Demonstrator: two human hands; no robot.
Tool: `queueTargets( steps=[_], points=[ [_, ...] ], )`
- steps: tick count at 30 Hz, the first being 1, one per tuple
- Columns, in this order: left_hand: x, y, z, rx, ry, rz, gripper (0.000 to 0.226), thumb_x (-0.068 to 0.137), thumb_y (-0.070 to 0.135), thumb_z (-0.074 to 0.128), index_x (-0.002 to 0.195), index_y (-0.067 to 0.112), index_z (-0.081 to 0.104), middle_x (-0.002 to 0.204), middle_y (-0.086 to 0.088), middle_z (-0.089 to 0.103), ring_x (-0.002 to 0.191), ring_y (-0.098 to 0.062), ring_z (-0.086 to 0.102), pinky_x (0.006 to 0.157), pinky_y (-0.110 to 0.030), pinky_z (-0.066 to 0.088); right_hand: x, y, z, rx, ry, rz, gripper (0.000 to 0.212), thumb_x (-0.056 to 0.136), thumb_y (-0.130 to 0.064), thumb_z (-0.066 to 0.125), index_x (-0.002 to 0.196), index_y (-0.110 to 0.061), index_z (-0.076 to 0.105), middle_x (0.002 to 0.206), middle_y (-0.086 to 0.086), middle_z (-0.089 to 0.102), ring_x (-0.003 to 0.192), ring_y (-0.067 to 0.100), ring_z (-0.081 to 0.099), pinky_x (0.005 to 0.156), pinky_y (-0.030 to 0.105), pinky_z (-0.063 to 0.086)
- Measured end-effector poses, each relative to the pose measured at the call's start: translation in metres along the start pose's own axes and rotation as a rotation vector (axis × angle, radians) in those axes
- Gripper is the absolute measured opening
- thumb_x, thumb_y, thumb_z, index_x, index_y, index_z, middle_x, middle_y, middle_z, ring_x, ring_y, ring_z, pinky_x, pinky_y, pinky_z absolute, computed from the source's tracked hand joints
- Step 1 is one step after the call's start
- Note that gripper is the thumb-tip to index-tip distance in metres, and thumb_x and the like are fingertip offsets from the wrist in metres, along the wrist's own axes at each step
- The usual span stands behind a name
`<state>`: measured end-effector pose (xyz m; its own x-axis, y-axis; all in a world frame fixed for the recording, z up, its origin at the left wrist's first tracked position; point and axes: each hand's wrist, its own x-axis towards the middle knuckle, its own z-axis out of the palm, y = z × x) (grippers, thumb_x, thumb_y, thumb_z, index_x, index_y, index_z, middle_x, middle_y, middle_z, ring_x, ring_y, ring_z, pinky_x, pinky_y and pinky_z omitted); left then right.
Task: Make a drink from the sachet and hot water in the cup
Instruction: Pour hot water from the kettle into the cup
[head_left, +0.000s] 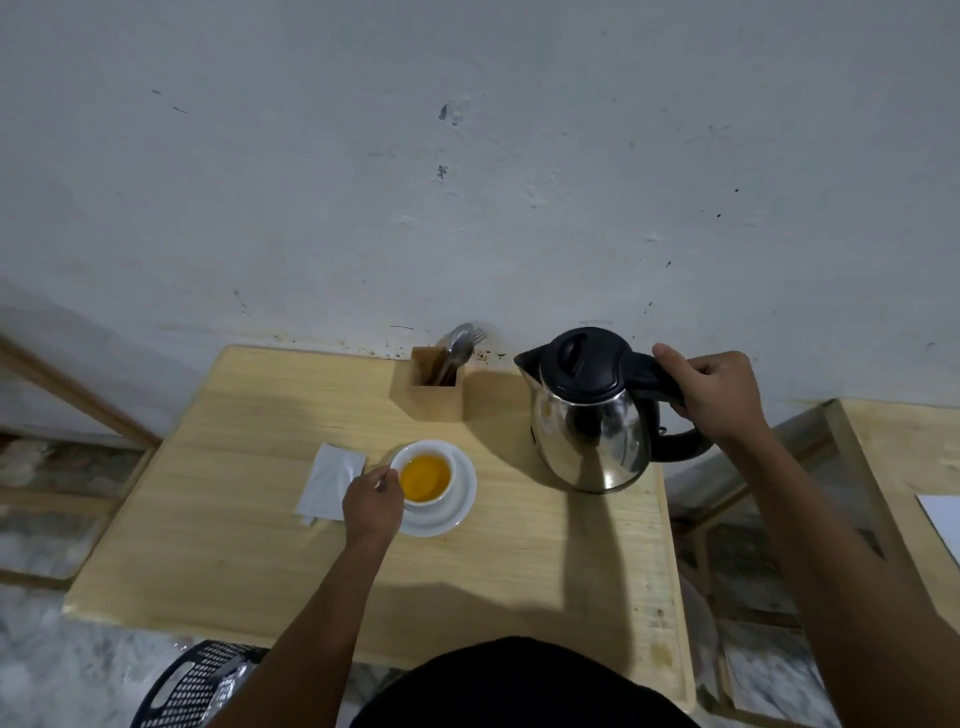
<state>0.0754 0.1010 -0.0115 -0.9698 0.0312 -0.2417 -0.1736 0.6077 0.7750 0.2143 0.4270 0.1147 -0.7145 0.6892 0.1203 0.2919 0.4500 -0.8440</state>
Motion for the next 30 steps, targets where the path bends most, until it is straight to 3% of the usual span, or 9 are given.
queueTargets(
  steps=[4, 7, 10, 15, 21, 24, 27, 30],
  points=[
    [-0.003, 0.003, 0.001, 0.060, 0.028, 0.014, 0.030, 0.096, 0.015, 0.046, 0.103, -0.004, 0.069, 0.101, -0.024, 0.070, 0.099, -0.036, 0.062, 0.080, -0.030, 0.036, 0.006, 0.013, 0.001, 0.058, 0.080, 0.037, 0.066, 0.092, -0.033, 0.062, 0.043, 0.008, 0.048, 0.044, 0.028, 0.047, 0.038, 0.021, 0.040, 0.045, 0.022, 0.035],
    [-0.004, 0.006, 0.003, 0.092, 0.044, 0.014, 0.032, 0.097, 0.016, 0.045, 0.105, -0.004, 0.068, 0.101, -0.023, 0.070, 0.100, -0.036, 0.062, 0.087, -0.037, 0.044, 0.012, 0.024, 0.001, 0.076, 0.098, 0.037, 0.065, 0.093, -0.031, 0.061, 0.044, 0.010, 0.050, 0.043, 0.025, 0.048, 0.035, 0.017, 0.039, 0.042, 0.017, 0.033],
    [-0.006, 0.008, 0.006, 0.159, 0.040, 0.039, 0.032, 0.098, 0.014, 0.043, 0.106, -0.007, 0.066, 0.101, -0.025, 0.070, 0.098, -0.039, 0.062, 0.088, -0.042, 0.046, 0.019, 0.034, 0.000, 0.088, 0.101, 0.031, 0.062, 0.093, -0.030, 0.061, 0.039, -0.002, 0.050, 0.039, 0.015, 0.047, 0.032, 0.013, 0.038, 0.042, 0.016, 0.033],
    [-0.006, 0.008, 0.011, 0.200, 0.076, 0.068, 0.030, 0.097, 0.008, 0.043, 0.102, -0.010, 0.067, 0.095, -0.029, 0.070, 0.092, -0.044, 0.062, 0.083, -0.046, 0.047, 0.035, 0.045, -0.003, 0.111, 0.043, 0.013, 0.062, 0.093, -0.027, 0.062, 0.043, 0.008, 0.051, 0.042, 0.016, 0.049, 0.031, 0.011, 0.039, 0.040, 0.014, 0.032],
    [-0.007, 0.009, 0.017, 0.180, 0.098, 0.034, 0.030, 0.096, 0.010, 0.044, 0.101, -0.007, 0.067, 0.094, -0.028, 0.070, 0.091, -0.044, 0.063, 0.080, -0.044, 0.047, 0.053, 0.061, 0.000, 0.164, -0.001, -0.014, 0.063, 0.093, -0.026, 0.061, 0.048, 0.016, 0.051, 0.045, 0.033, 0.050, 0.038, 0.023, 0.043, 0.045, 0.024, 0.037],
    [-0.005, 0.009, 0.017, 0.124, 0.086, -0.078, 0.031, 0.096, 0.019, 0.044, 0.109, 0.000, 0.066, 0.104, -0.023, 0.069, 0.101, -0.041, 0.062, 0.084, -0.040, 0.048, 0.059, 0.070, 0.004, 0.218, -0.059, -0.002, 0.072, 0.086, -0.042, 0.061, 0.048, 0.017, 0.047, 0.045, 0.034, 0.046, 0.040, 0.024, 0.042, 0.049, 0.032, 0.036],
    [-0.005, 0.005, 0.018, 0.105, 0.092, -0.023, 0.031, 0.097, 0.016, 0.044, 0.102, -0.001, 0.069, 0.095, -0.025, 0.070, 0.093, -0.038, 0.062, 0.079, -0.036, 0.042, 0.063, 0.072, 0.002, 0.240, -0.111, 0.008, 0.074, 0.079, -0.052, 0.058, 0.045, 0.012, 0.046, 0.043, 0.030, 0.044, 0.037, 0.023, 0.040, 0.048, 0.031, 0.035],
    [-0.008, 0.006, 0.019, 0.106, 0.111, -0.006, 0.031, 0.097, 0.013, 0.044, 0.099, -0.005, 0.069, 0.091, -0.027, 0.070, 0.087, -0.037, 0.062, 0.075, -0.034, 0.039, 0.070, 0.072, 0.000, 0.200, -0.129, 0.019, 0.065, 0.086, -0.046, 0.059, 0.040, -0.001, 0.046, 0.038, 0.013, 0.043, 0.035, 0.021, 0.041, 0.049, 0.030, 0.036]
  ],
)
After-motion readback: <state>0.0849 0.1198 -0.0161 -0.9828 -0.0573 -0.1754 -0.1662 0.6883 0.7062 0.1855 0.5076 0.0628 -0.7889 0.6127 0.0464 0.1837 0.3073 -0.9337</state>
